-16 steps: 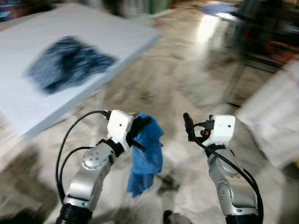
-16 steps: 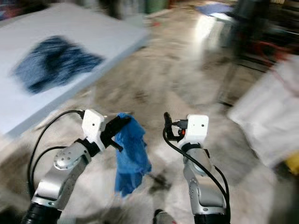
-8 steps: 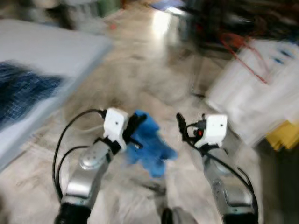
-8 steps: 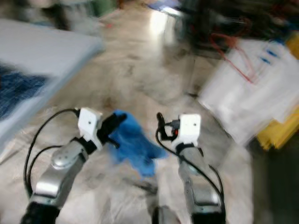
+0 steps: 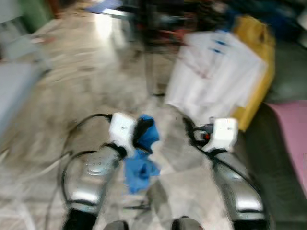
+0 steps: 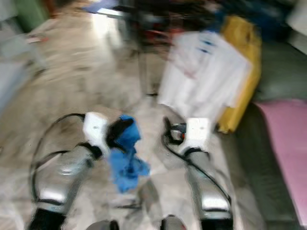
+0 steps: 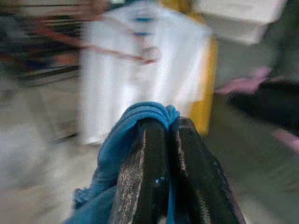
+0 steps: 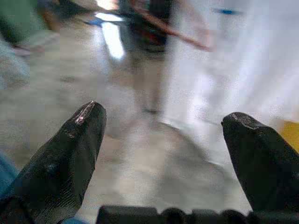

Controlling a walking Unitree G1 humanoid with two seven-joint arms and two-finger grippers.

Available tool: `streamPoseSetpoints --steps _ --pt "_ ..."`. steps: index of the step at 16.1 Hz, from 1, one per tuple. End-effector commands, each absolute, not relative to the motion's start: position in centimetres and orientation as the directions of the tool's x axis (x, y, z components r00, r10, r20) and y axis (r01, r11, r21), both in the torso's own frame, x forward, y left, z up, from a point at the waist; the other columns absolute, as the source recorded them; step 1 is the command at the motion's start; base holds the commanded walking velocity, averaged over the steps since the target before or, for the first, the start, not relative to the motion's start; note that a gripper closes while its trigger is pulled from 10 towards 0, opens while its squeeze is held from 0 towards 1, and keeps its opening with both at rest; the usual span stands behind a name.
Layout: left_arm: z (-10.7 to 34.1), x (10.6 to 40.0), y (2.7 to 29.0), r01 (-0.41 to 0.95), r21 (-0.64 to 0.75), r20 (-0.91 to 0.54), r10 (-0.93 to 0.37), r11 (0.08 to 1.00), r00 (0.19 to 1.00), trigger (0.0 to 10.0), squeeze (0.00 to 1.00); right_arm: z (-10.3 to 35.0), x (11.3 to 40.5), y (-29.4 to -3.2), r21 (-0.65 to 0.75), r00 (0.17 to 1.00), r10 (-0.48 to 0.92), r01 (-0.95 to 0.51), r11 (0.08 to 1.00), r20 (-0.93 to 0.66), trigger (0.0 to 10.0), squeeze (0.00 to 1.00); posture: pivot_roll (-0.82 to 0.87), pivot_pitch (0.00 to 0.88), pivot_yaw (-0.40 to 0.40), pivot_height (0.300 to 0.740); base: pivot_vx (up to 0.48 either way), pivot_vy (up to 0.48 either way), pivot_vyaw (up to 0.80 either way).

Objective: Hang hanger

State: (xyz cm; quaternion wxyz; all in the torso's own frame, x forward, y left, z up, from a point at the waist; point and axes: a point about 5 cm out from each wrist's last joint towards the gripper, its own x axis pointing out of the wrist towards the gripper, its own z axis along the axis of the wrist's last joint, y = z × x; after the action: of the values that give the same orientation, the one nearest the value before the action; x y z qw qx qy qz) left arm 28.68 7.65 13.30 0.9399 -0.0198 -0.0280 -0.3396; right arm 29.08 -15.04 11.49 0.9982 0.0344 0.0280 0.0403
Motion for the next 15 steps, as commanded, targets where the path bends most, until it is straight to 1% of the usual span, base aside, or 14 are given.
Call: streamPoseSetpoints --steps 1,3,7,15 --pt "13.54 28.71 8.5 0.628 0.001 0.072 -0.626 0.778 0.776 10.0 0.0 11.46 29.07 -14.12 0.093 0.993 0.109 -0.103 0.99 -0.052 10.0 0.0 -0.06 0.171 -0.003 0.74 0.0 0.398 -0.74" --pt "13.49 28.72 8.52 0.626 -0.007 0.069 -0.625 0.779 0.778 10.0 0.0 11.48 29.06 -14.13 0.095 0.993 0.108 -0.103 0.99 -0.052 10.0 0.0 -0.06 0.171 -0.004 0.74 0.0 0.433 -0.66" --pt "13.31 28.88 8.65 0.611 -0.021 0.054 -0.609 0.791 0.791 10.0 0.0 11.49 29.02 -14.15 0.091 0.993 0.109 -0.104 0.99 -0.051 10.0 0.0 -0.06 0.171 -0.004 0.74 0.0 0.48 0.0" --pt "13.13 28.71 8.31 0.616 -0.019 0.043 -0.615 0.787 0.787 10.0 0.0 11.57 29.03 -14.27 0.088 0.993 0.104 -0.099 0.991 -0.048 10.0 0.0 -0.06 0.174 -0.003 0.74 0.0 0.48 0.0"
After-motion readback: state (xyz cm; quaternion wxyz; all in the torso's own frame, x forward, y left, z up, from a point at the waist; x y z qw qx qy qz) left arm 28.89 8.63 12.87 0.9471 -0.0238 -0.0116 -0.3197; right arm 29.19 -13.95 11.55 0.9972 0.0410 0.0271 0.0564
